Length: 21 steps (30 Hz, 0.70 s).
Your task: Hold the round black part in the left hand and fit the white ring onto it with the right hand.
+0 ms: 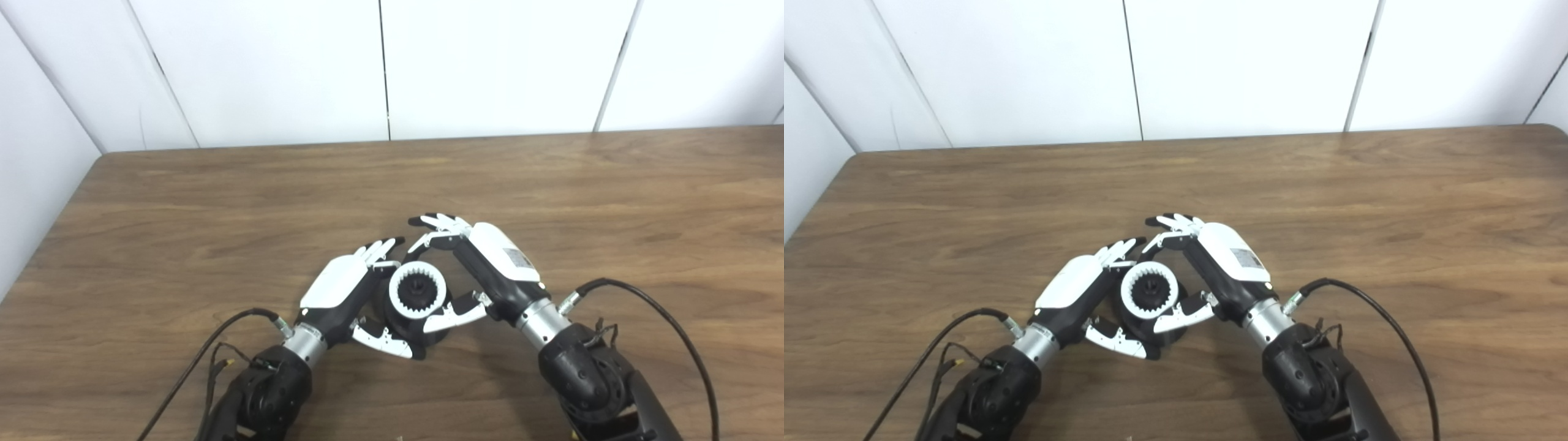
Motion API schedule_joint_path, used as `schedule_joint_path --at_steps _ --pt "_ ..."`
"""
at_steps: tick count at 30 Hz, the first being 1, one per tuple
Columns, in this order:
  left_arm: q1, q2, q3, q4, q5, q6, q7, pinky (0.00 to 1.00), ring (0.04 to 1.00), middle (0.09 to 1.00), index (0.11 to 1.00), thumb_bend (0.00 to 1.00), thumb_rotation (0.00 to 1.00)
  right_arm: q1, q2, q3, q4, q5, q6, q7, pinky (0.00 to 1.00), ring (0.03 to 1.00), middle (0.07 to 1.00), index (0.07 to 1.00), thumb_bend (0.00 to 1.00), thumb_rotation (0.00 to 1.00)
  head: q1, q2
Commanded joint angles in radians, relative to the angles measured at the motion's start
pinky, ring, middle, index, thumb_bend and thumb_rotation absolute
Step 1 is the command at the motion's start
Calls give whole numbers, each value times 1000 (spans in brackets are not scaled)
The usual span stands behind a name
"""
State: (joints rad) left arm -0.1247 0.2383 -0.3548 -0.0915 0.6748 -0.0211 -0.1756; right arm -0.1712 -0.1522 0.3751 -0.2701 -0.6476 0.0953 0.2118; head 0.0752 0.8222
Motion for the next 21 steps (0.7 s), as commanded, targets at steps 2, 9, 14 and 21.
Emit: schedule_joint_path --at_steps 2,9,14,21 --pt "-16 10 -2 -43 9 -6 -11 1000 1000 1000 613 1000 383 -20 5 -6 -6 -1 -30 -18 965 933 886 492 517 166 2 1" --pt "-12 10 -1 -53 9 0 -18 1000 1000 1000 606 1000 368 -17 1 -7 11 -6 -26 -21 965 931 884 492 517 166 4 6" --pt "-10 9 0 -60 8 3 -23 1000 1000 1000 605 1000 360 -13 4 -8 29 -6 -23 -23 969 934 886 493 517 167 7 10" --pt "-6 8 5 -65 3 9 -27 1000 1000 1000 603 1000 345 -8 -4 -14 56 -8 -12 -26 969 933 887 494 518 164 8 14"
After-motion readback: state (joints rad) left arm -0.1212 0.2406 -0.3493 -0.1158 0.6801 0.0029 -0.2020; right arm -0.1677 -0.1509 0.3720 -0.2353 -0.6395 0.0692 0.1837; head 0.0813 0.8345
